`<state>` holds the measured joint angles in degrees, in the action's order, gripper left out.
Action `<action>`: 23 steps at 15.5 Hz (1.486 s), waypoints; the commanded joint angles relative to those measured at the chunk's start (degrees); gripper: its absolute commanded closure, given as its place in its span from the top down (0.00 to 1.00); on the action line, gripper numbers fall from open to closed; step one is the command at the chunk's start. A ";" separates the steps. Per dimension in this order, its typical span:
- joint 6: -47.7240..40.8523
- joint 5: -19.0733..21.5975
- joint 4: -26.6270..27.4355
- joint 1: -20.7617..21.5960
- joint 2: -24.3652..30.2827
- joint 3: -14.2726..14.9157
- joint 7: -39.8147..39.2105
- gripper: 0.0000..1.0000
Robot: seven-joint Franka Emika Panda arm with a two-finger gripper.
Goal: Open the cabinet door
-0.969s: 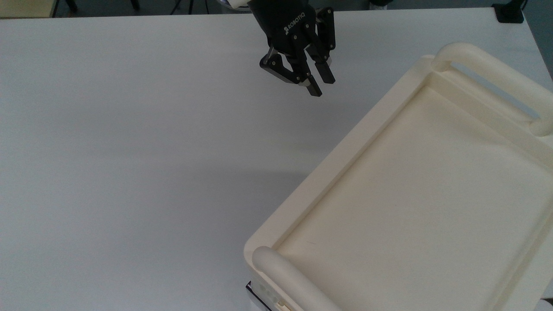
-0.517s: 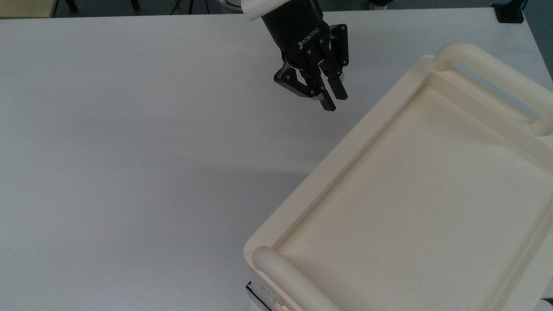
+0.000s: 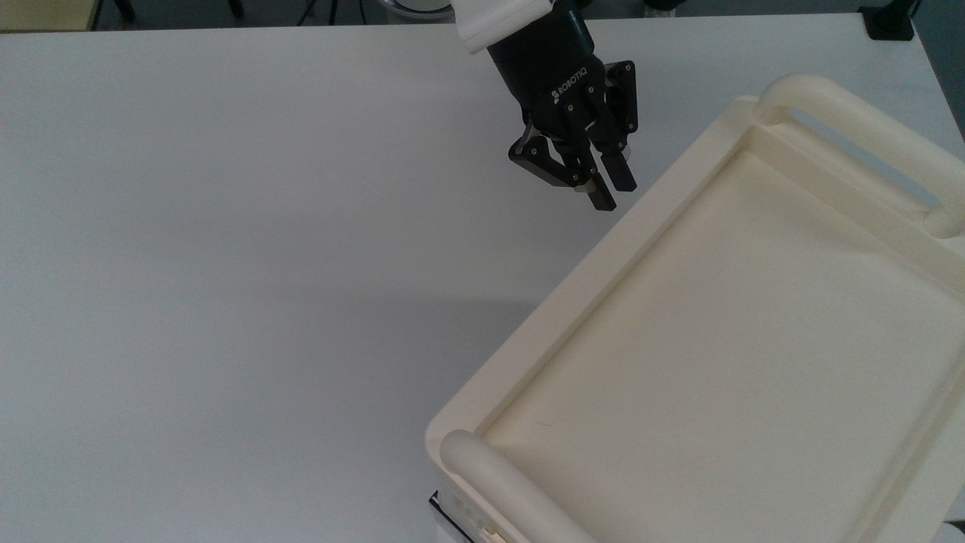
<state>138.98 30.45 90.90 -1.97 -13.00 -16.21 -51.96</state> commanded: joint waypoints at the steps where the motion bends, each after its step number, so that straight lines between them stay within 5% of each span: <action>1: 1.38 1.10 -1.34 -0.05 -0.97 -1.10 0.98 0.28; 14: 8.06 0.93 -1.60 -0.05 -3.08 -3.39 2.56 0.27; 19: 8.06 0.84 -2.13 -0.05 -3.52 -4.18 3.62 0.00; 23: 8.06 0.75 -2.04 -0.05 -3.43 -4.27 4.06 0.00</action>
<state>145.81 30.48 89.60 -2.10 -15.82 -19.48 -49.09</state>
